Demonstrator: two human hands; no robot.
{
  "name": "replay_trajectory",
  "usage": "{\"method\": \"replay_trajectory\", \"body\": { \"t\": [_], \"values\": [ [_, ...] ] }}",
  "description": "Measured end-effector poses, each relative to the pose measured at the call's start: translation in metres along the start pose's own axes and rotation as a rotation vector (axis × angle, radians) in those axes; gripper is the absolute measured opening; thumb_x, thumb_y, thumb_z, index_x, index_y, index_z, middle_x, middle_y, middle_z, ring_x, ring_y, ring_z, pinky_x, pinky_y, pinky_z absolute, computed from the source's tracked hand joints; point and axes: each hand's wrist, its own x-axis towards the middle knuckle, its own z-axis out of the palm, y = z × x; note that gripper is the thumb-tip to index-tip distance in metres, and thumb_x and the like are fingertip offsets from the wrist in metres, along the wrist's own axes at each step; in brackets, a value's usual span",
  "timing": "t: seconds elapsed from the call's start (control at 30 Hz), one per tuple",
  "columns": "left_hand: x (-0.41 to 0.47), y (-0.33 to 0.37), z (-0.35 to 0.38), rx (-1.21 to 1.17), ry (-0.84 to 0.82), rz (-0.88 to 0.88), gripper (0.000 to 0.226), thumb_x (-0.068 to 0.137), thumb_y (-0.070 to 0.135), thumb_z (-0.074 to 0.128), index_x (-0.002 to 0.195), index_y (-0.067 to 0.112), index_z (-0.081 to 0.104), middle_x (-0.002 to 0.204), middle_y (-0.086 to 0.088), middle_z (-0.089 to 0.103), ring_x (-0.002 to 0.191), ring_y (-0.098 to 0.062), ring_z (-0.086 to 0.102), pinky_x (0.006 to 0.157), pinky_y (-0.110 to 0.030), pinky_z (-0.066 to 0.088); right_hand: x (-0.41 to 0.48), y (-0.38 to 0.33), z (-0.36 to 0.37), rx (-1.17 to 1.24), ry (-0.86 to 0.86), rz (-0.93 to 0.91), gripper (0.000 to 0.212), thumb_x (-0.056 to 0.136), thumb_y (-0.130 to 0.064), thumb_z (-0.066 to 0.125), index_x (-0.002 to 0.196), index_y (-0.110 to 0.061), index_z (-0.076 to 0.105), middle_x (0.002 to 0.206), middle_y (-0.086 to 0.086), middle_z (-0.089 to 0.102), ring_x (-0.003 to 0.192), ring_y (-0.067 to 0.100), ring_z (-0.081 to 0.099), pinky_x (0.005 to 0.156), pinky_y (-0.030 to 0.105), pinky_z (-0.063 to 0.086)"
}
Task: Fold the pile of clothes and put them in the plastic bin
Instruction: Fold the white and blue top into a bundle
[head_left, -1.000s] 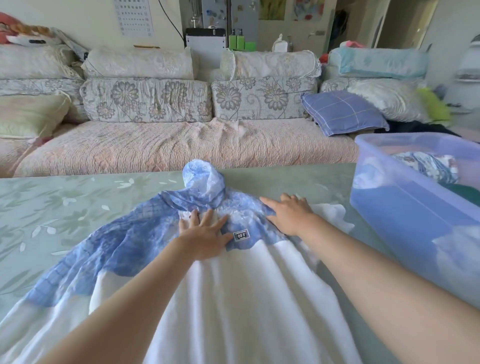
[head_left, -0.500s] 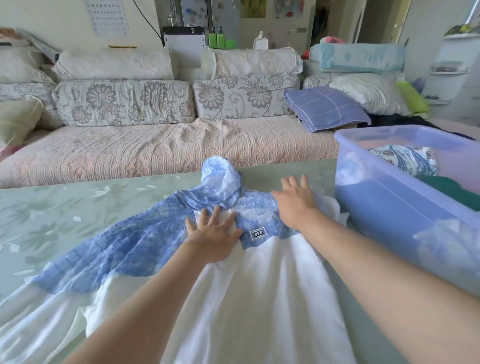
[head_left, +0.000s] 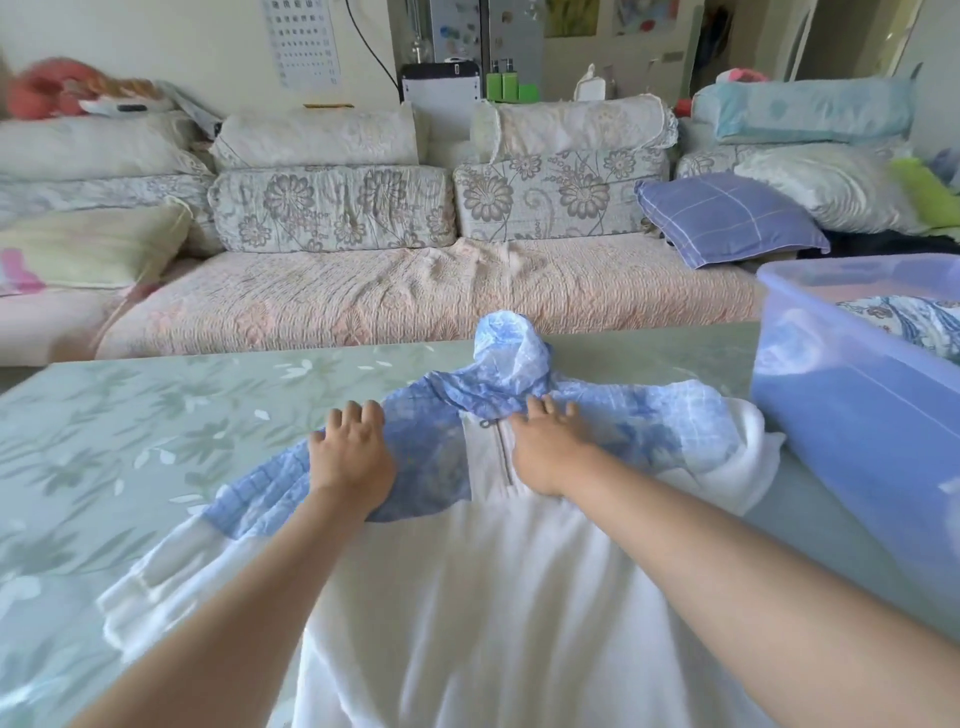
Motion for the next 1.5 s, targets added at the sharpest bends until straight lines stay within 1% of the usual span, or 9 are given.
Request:
{"method": "replay_trajectory", "body": {
  "t": [0.2,0.37,0.53,0.7,0.83,1.0,1.23,1.4,1.5],
  "values": [
    [-0.005,-0.075,-0.013,0.031,-0.226,-0.405,0.052,0.094,0.041,0.046,0.134,0.010,0.037,0.136,-0.011,0.040,0.130,-0.031,0.035,0.101,-0.044,0.038,-0.014,-0.081,-0.018,0.342,0.029,-0.360,0.059,0.102,-0.046,0.036,0.157,-0.031,0.021,0.167,0.009,0.008,0.153,0.024,0.011,0.122,0.044,0.014],
    [-0.011,-0.109,-0.021,0.025,-0.187,-0.164,0.025,0.088,0.003,0.050,0.112,0.004,0.054,0.116,-0.021,0.057,0.106,-0.039,0.058,0.088,-0.041,0.050,-0.021,-0.122,-0.005,0.262,-0.072,-0.392,0.075,0.089,-0.078,0.031,0.154,-0.051,0.007,0.168,0.002,-0.004,0.154,0.021,-0.006,0.120,0.057,0.000],
    [-0.017,-0.117,-0.034,0.306,0.017,-0.107,0.057,0.080,-0.003,0.060,0.131,0.015,0.042,0.119,-0.010,0.048,0.104,-0.030,0.057,0.069,-0.035,0.046,-0.024,-0.123,-0.002,0.300,-0.030,-0.413,0.073,0.090,-0.073,0.039,0.155,-0.047,0.017,0.168,0.001,-0.002,0.154,0.017,-0.005,0.121,0.056,-0.001],
    [-0.003,-0.099,-0.036,0.301,0.065,-0.038,0.060,0.082,0.007,0.056,0.137,0.025,0.041,0.131,-0.005,0.046,0.121,-0.027,0.041,0.096,-0.037,0.035,-0.017,-0.111,-0.005,0.269,0.116,-0.242,0.062,0.098,-0.065,0.026,0.154,-0.039,0.023,0.167,0.005,0.001,0.154,0.023,-0.007,0.118,0.061,-0.008],
    [0.009,-0.061,-0.024,-0.098,-0.163,0.244,0.050,0.097,0.032,0.050,0.146,0.033,0.039,0.151,0.004,0.037,0.138,-0.021,0.030,0.108,-0.042,0.032,-0.008,-0.095,0.000,0.323,0.104,-0.010,0.062,0.101,-0.059,0.024,0.155,-0.029,0.023,0.165,0.008,0.009,0.152,0.028,0.006,0.116,0.059,0.008],
    [0.010,-0.025,-0.001,0.067,-0.511,0.040,0.058,0.099,0.056,0.025,0.153,0.037,0.017,0.161,0.002,0.015,0.147,-0.028,0.014,0.110,-0.054,0.024,-0.001,-0.067,0.000,0.413,0.142,-0.038,0.044,0.101,-0.037,0.038,0.142,-0.023,0.045,0.149,0.002,0.043,0.136,0.025,0.043,0.107,0.042,0.034],
    [0.030,0.021,0.001,0.021,-0.174,0.085,0.038,0.095,0.026,0.043,0.132,0.017,0.048,0.131,-0.008,0.050,0.123,-0.028,0.045,0.096,-0.039,0.037,0.028,-0.022,-0.012,0.518,0.386,0.052,0.048,0.090,-0.009,0.051,0.135,-0.025,0.051,0.148,0.004,0.032,0.118,0.031,0.054,0.086,0.038,0.046],
    [0.027,0.057,0.011,-0.113,-0.106,0.176,0.035,0.096,0.022,0.042,0.131,0.017,0.044,0.127,-0.007,0.051,0.121,-0.029,0.047,0.093,-0.040,0.040,0.066,0.006,-0.034,0.658,0.271,0.184,0.044,0.090,-0.017,0.056,0.130,-0.034,0.063,0.158,0.009,0.026,0.136,0.029,0.042,0.110,0.033,0.037],
    [0.028,0.068,0.016,-0.153,-0.103,0.175,0.036,0.094,0.019,0.042,0.130,0.018,0.042,0.126,-0.006,0.051,0.120,-0.029,0.047,0.091,-0.039,0.040,0.080,0.008,-0.044,0.774,0.158,0.174,0.052,0.089,-0.013,0.054,0.134,-0.037,0.060,0.140,0.008,0.057,0.099,0.020,0.063,0.078,0.023,0.050]
  ]
}}
